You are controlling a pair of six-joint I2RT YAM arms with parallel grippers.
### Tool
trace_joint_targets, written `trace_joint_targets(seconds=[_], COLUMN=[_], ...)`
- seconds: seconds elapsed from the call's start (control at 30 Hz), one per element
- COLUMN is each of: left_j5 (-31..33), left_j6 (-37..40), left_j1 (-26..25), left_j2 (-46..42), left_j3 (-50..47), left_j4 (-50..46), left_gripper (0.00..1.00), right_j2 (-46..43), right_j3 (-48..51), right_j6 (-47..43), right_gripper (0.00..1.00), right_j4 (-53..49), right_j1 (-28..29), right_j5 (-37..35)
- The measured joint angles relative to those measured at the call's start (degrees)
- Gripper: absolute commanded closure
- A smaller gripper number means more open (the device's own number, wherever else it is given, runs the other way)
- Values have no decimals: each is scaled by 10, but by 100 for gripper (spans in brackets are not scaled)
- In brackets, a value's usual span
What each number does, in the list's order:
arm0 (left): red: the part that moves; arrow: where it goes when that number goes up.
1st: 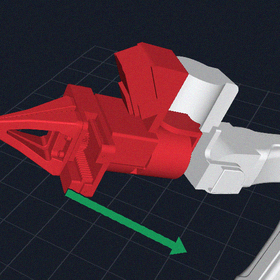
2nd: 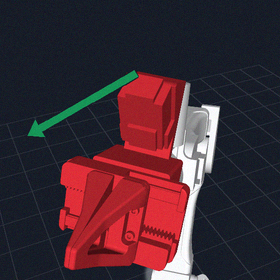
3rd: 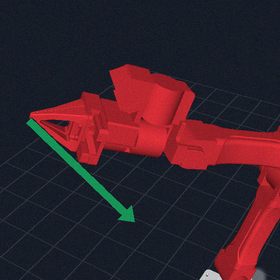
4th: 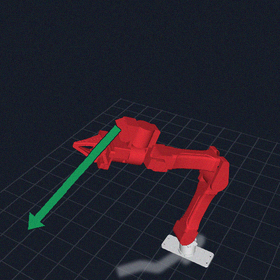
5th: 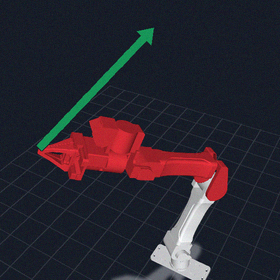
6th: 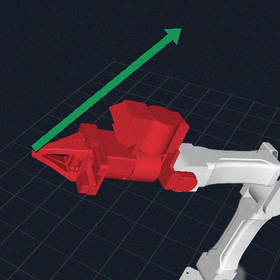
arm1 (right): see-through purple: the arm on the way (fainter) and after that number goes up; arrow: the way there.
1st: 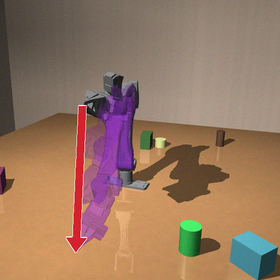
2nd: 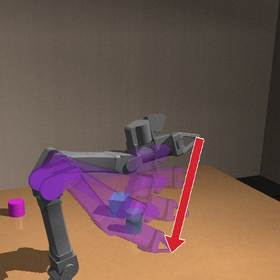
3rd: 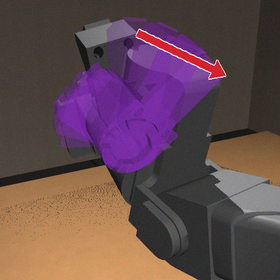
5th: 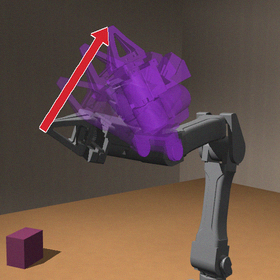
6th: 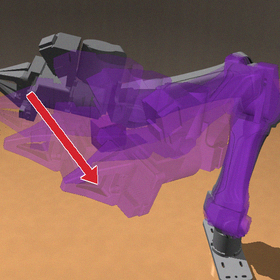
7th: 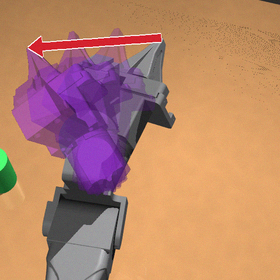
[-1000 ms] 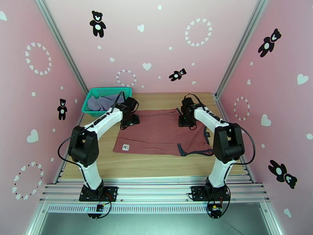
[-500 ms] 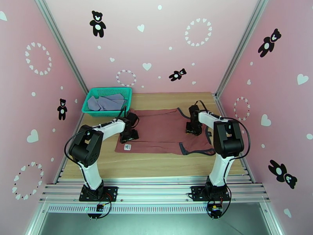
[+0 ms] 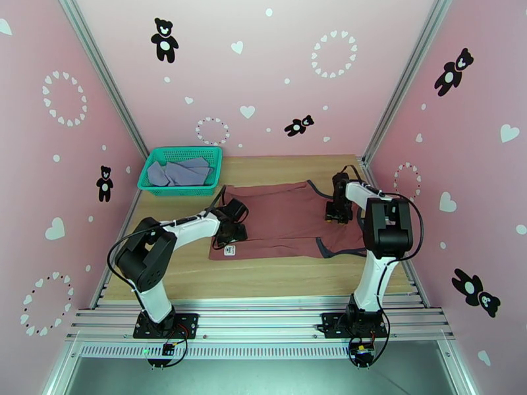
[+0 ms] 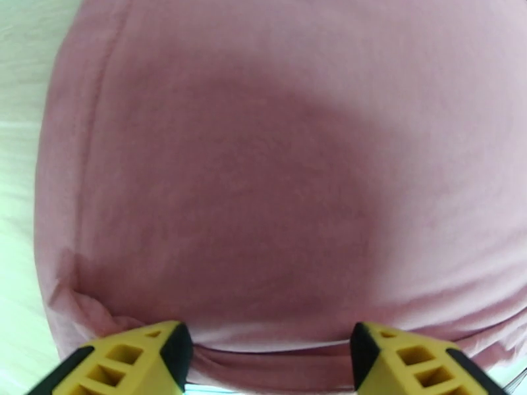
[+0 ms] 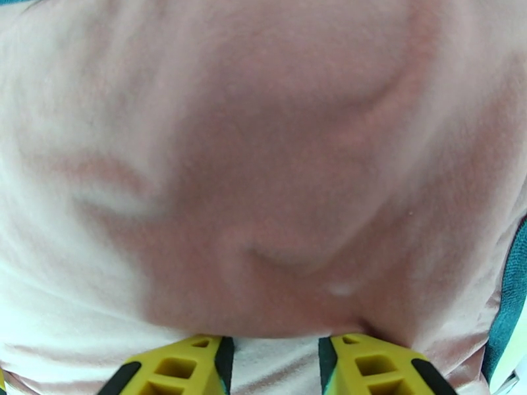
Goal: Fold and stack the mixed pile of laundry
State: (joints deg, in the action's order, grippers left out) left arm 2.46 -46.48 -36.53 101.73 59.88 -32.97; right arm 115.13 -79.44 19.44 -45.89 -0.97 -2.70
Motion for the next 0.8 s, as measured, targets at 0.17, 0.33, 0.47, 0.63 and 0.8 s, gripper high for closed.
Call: trace_joint_targets(seconds=[0.17, 0.33, 0.47, 0.63, 0.8], left_j5=[3, 38, 66, 55, 18], left_j6=[2, 41, 84, 125, 129], left_j1=[-1, 49, 98, 135, 155], left_j2=[14, 63, 108, 183, 271], left_j3=[41, 202, 392, 547, 577], left_j4=[-62, -180, -233, -255, -252], left_gripper=[19, 17, 19, 30, 34], right_j2=[-2, -16, -51, -62, -44], right_j3=[0, -11, -48, -121, -156], right_j6=[-26, -54, -76, -89, -91], right_gripper=[55, 49, 43, 43, 44], right_j4=[-1, -20, -38, -39, -41], right_j1=[-3, -3, 1, 8, 26], right_j5=[13, 47, 83, 130, 147])
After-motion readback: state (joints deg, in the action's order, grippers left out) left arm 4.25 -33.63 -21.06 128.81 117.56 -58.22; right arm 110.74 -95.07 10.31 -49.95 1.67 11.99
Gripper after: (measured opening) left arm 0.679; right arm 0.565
